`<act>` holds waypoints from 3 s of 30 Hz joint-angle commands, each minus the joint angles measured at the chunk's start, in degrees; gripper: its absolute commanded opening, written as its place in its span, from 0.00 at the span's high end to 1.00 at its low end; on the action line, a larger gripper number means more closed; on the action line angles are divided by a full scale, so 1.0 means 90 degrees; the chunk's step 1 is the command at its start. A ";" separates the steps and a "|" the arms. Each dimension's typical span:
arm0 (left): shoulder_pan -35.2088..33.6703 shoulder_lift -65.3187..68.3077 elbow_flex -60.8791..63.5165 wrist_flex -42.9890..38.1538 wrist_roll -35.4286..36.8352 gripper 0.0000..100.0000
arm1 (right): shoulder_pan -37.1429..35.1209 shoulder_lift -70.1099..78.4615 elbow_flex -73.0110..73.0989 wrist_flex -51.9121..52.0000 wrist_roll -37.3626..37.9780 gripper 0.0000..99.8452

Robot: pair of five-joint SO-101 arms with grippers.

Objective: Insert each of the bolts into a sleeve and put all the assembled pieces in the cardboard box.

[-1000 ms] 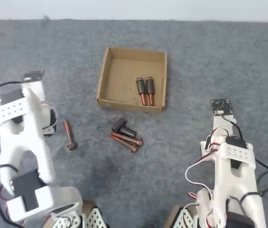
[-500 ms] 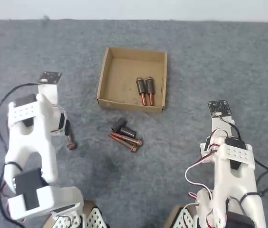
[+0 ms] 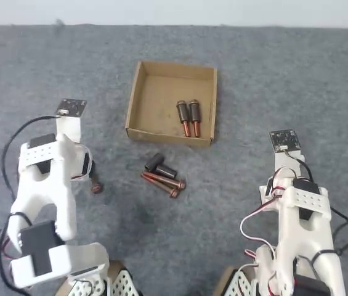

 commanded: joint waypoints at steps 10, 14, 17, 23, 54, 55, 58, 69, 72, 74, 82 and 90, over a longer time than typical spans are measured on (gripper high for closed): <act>0.0391 -0.0713 -0.0317 0.0508 0.0723 0.86 | 0.0083 -0.0269 -0.0039 -0.0083 0.0059 0.99; 0.0547 -0.0713 -0.0093 0.0518 0.0938 0.86 | 0.0083 -0.0269 -0.0039 -0.0083 0.0068 0.99; 0.0527 -0.0713 0.0103 0.0068 0.1348 0.86 | 0.0083 -0.0269 -0.0039 -0.0083 0.0068 0.99; 0.0547 -0.0713 0.0835 -0.1172 0.1875 0.86 | 0.0083 -0.0269 -0.0039 -0.0083 0.0078 0.99; 0.3057 -0.0723 -0.1822 0.3155 -0.3214 0.98 | 0.0093 -0.0278 -0.0039 -0.0083 0.0078 0.99; 0.3214 -0.0723 -0.1763 0.3126 -0.3214 0.97 | 0.0093 -0.0278 -0.0039 -0.0083 0.0078 0.99; 0.3458 -0.0733 -0.1431 0.2706 -0.3194 0.89 | 0.0093 -0.0278 -0.0039 -0.0093 0.0078 0.99; 0.3360 -0.0996 -0.1128 0.1983 -0.1973 0.85 | 0.0093 -0.0278 -0.0039 -0.0093 0.0313 0.99; 0.3458 -0.1700 -0.1060 0.2110 -0.1241 0.85 | 0.0093 -0.0278 -0.0039 -0.0093 0.0322 0.99; 0.3507 -0.2383 -0.0913 0.2159 -0.0713 0.85 | 0.0083 -0.0278 -0.0039 -0.0093 0.0322 0.99; 0.4278 -0.4679 0.0415 0.2208 0.0830 0.99 | 0.0073 -0.0278 -0.0039 -0.0103 0.0322 0.99; 0.3946 -0.4708 0.0991 0.2295 0.1944 0.99 | 0.0083 -0.0278 -0.0029 -0.0093 0.0313 0.99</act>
